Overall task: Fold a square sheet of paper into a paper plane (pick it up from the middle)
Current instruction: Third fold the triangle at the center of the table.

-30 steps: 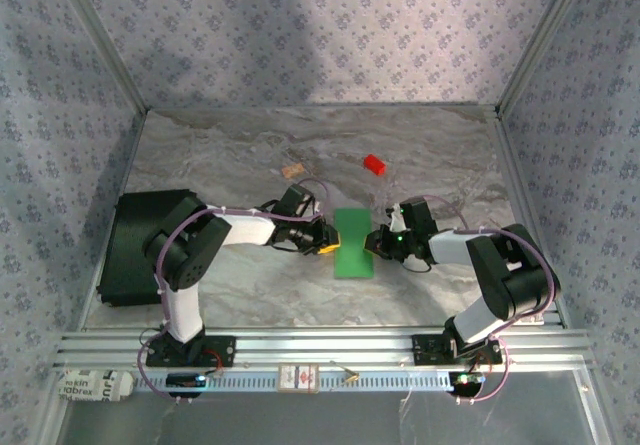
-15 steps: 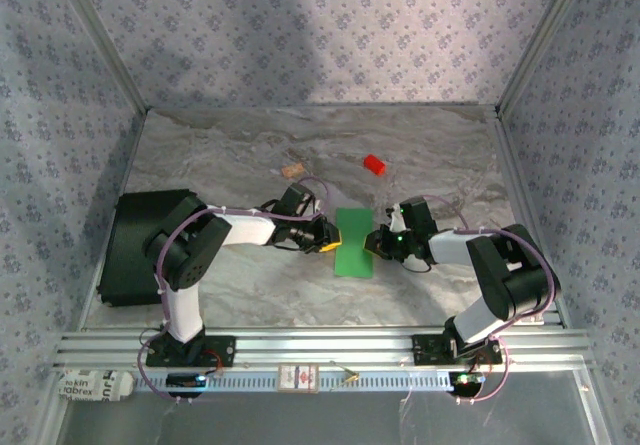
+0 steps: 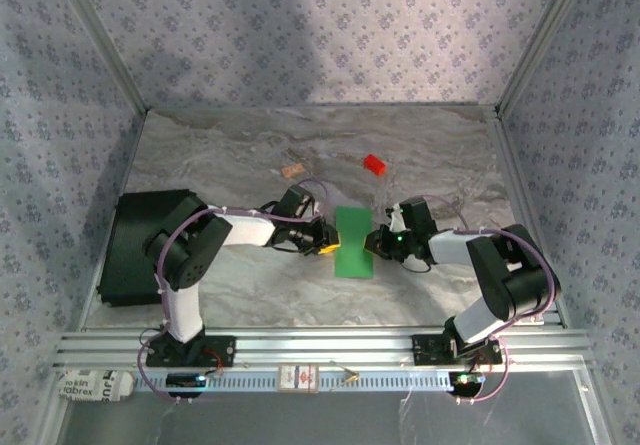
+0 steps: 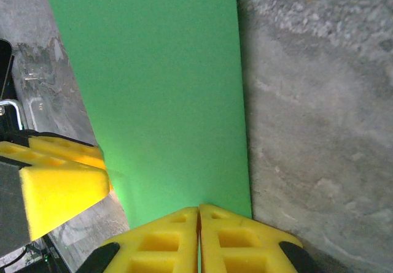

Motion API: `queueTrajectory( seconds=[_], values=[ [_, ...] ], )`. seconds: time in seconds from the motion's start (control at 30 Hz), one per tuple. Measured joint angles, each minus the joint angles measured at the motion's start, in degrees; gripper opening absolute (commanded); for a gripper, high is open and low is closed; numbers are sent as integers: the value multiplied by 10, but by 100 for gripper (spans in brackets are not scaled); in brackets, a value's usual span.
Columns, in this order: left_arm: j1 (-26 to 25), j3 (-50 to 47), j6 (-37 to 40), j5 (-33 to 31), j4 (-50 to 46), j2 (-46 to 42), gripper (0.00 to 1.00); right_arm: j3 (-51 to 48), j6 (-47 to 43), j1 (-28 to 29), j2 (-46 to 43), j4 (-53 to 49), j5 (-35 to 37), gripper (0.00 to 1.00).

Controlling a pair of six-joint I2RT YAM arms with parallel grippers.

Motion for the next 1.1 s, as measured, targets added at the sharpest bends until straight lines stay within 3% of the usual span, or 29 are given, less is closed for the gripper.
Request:
queueTrajectory(
  seconds=[0.37, 0.77, 1.1],
  values=[
    [-6, 12, 30, -16, -28, -4, 29, 0, 2, 1, 0, 0, 2, 10],
    [-11, 20, 41, -31, -58, -4, 18, 0, 4, 1, 0, 0, 2, 9],
    [-11, 15, 32, -29, -47, -4, 17, 0, 4, 1, 0, 0, 2, 9]
  ],
)
